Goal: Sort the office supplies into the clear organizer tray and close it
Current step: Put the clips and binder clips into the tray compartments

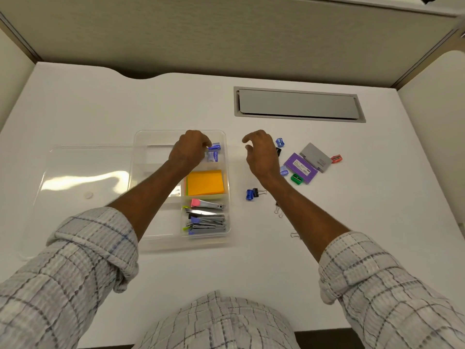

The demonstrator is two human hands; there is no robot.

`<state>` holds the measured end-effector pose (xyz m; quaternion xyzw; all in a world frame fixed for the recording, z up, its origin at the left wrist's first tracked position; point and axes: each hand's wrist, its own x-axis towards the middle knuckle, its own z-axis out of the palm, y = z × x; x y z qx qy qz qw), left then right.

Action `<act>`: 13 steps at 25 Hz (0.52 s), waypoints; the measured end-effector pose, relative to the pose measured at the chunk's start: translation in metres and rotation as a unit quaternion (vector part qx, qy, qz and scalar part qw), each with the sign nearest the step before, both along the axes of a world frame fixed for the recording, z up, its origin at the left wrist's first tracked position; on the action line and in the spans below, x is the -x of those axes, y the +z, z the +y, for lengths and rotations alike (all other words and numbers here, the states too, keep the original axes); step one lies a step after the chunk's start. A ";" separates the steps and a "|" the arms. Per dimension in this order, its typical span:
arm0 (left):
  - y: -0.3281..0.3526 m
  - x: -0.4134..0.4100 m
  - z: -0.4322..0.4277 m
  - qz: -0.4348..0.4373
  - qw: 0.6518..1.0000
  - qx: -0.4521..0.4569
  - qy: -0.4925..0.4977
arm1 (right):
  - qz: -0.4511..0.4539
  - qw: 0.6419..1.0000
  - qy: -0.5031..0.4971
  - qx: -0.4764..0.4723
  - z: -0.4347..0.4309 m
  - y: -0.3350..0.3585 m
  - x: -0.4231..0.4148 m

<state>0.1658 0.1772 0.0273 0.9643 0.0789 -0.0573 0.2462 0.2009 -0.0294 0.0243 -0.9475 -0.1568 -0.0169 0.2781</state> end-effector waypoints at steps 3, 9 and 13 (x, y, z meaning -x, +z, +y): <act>0.001 -0.003 -0.015 -0.003 1.000 0.026 -0.003 | 0.056 0.996 -0.044 0.046 -0.042 -0.009 0.003; 0.014 0.001 -0.059 -0.075 0.994 0.082 -0.022 | 0.110 0.972 -0.013 0.207 -0.096 -0.023 0.018; 0.016 0.016 -0.092 -0.070 0.991 0.101 -0.052 | 0.082 0.975 -0.001 0.204 -0.101 -0.024 0.023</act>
